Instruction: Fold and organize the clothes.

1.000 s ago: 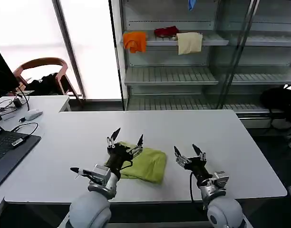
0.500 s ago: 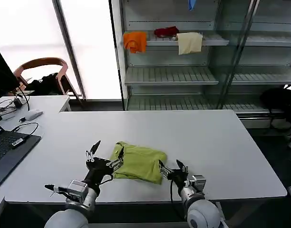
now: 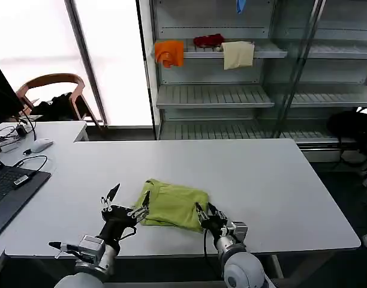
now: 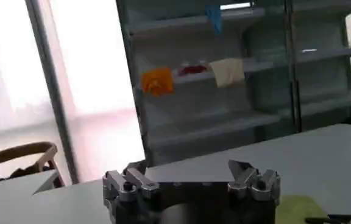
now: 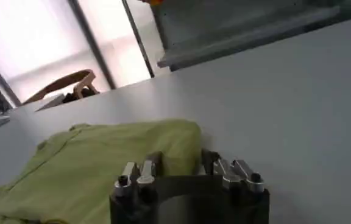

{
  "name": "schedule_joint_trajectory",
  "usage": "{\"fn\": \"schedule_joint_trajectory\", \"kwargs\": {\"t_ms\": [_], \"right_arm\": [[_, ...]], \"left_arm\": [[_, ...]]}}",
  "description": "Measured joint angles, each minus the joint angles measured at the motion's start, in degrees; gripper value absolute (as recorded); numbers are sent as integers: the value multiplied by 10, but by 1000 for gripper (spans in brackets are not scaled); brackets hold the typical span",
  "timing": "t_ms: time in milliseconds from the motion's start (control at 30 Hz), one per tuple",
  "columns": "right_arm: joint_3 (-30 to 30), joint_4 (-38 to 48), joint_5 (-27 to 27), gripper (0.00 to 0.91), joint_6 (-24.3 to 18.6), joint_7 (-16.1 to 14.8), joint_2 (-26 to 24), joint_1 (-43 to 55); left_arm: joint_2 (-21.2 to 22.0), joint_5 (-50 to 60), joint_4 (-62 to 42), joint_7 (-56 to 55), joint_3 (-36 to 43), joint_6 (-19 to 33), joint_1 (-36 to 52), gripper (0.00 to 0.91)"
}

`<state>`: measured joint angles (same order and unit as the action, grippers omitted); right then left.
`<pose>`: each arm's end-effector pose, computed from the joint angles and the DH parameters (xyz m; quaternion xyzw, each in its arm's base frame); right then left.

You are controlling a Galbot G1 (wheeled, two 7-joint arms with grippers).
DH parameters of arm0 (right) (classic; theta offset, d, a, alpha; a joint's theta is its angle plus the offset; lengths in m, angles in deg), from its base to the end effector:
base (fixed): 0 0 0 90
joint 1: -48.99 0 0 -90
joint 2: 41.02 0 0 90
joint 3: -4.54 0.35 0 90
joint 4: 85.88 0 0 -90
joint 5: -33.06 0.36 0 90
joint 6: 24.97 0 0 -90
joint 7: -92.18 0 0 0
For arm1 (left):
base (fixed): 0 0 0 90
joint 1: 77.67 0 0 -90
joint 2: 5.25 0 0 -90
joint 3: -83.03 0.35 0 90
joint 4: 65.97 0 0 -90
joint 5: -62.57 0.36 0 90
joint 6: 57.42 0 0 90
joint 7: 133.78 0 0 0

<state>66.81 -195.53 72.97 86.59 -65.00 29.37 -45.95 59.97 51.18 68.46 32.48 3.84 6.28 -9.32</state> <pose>0.2759 0.0718 -0.2935 0.1270 -0.9598 -0.1246 0.2172 0.1944 -0.0027 -0.1946 -0.0787 -0.9911 -0.0881 0.0613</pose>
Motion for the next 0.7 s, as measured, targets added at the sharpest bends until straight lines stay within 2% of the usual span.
{"fn": "schedule_joint_trajectory", "kwargs": {"t_ms": [367,700], "right_arm": [[-2,9,0,0,-1,-5,0,21],[17,25,-23,0,0,-37,-14,62]], "left_arm": [[8,1,3,3,0,4,-9,907],[20,10,3,4,8,12,-16,907]]}}
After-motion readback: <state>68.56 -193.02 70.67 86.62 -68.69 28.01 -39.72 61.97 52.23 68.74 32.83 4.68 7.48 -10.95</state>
